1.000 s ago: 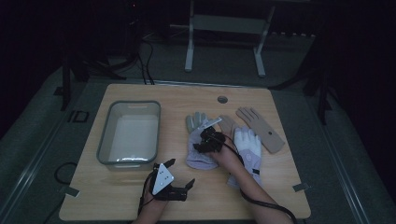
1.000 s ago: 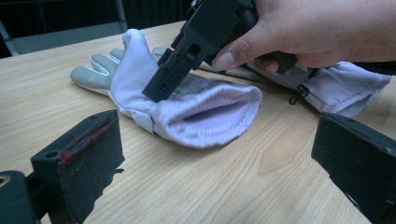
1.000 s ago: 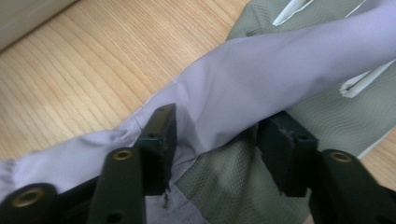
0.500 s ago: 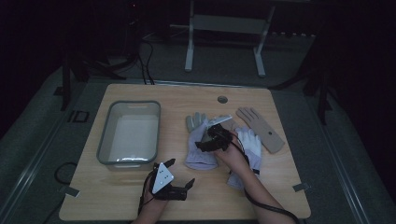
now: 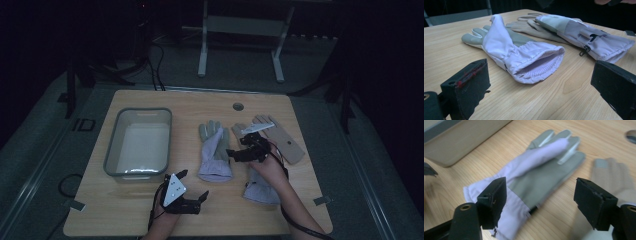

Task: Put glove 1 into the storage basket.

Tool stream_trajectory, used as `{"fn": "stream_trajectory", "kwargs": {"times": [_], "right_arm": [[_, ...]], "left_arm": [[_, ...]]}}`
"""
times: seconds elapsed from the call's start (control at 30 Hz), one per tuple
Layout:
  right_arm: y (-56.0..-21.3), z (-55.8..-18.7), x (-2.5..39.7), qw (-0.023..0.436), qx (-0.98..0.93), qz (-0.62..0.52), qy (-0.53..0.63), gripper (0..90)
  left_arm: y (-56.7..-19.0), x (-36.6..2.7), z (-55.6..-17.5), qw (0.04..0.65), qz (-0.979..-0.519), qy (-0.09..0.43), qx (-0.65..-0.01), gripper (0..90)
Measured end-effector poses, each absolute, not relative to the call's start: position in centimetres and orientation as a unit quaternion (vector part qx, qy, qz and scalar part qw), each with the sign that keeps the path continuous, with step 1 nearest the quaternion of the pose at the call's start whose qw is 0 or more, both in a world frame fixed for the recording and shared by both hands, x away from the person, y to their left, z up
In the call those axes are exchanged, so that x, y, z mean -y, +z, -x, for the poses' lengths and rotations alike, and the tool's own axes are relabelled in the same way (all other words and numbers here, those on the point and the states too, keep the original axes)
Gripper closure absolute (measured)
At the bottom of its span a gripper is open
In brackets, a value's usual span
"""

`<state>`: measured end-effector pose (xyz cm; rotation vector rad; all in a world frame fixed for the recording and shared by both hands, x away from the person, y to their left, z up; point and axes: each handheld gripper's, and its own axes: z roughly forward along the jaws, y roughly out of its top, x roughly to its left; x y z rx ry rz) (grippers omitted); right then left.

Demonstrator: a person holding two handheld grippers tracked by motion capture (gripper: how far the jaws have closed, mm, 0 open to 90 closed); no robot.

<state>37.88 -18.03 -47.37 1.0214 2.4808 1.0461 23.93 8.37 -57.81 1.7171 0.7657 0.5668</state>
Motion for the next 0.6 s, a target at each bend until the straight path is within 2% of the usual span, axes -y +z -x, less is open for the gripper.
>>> {"fn": "stream_trajectory", "kwargs": {"times": [0.27,0.6], "right_arm": [[-46.7,-36.8,21.5,0.154,-0.847,-0.365,0.355,28.7],[-47.6,-35.3,25.4,0.162,-0.841,-0.391,0.338,31.3]], "left_arm": [[-57.8,-8.4,-23.9,0.555,-0.728,0.241,-0.324,2.1],[-57.8,-8.3,-23.9,0.554,-0.728,0.242,-0.324,2.1]]}}
